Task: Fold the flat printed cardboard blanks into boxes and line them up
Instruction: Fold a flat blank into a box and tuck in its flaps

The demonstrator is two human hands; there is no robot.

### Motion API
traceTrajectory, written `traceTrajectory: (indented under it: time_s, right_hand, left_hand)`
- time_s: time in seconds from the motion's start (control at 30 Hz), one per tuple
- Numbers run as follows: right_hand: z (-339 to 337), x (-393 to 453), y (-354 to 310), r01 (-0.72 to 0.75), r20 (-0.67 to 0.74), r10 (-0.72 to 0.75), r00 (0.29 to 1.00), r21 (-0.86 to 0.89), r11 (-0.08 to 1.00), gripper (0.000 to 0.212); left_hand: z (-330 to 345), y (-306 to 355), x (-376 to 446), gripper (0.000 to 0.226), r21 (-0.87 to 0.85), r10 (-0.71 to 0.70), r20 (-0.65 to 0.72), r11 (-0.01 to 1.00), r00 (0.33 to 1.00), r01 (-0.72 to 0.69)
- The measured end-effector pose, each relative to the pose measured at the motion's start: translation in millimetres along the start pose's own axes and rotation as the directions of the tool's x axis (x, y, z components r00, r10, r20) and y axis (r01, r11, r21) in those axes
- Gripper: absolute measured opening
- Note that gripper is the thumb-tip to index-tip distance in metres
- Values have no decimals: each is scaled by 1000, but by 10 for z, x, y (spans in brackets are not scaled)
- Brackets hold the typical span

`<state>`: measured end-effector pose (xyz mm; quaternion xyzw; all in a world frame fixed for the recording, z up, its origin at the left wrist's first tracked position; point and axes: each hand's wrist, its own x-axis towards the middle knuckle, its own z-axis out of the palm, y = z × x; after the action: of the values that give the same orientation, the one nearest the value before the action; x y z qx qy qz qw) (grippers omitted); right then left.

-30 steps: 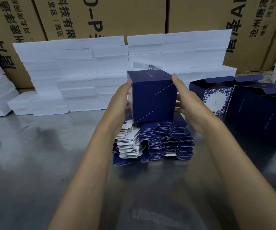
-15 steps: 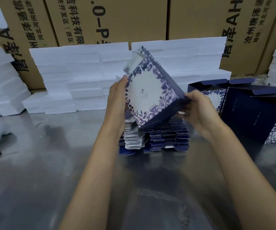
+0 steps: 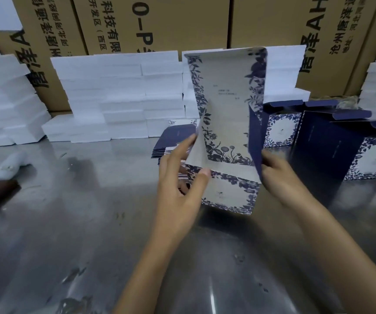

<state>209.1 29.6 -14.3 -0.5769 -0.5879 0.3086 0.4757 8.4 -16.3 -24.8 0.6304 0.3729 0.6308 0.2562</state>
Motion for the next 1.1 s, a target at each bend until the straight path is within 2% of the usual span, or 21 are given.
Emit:
traceTrajectory:
  time_s: [0.2,0.33,0.4,0.47,0.53,0.6,0.7,0.9,1.1]
  right_hand:
    - [-26,-188,-2,-118,144,100,984,122,986,24]
    - [101,-230,-6,-88,6,89,996,177,980,22]
    - [131,-237,-58,-115,-2,121,993,295,949,36]
    - [159,-254,-98,-155,101,127,987,363,919,65]
    - [210,-290,-152,-113,166,67,984,284,952,86]
    - [274,-305,-165,-62,158,26,987,231,971,95]
    - [313,-305,-167,-64,82,43,996,273,960,82]
    - [399,-357,-114,-102,20,101,995,334,937,73]
    - [452,-359,-68,-81,51,66,997,423,902,74]
  left_hand:
    - [34,10,-161,44,78,58,-15,995,998,-56]
    - [15,-75,-199,26,57,-89,-25,994,996,90]
    - [9,-105,-203,25,10,-148,-28,989,989,148]
    - [0,-127,-187,23,-4,-177,-31,984,984,177]
    - [-13,-137,-142,22,13,-180,-47,983,983,181]
    - [-42,-166,-71,25,-13,-224,-53,975,973,223]
    - [-98,-139,38,25,-77,-335,6,939,942,335]
    - [-179,-48,133,25,55,-304,124,953,945,299]
    - [-230,-71,167,35,193,-347,111,927,931,323]
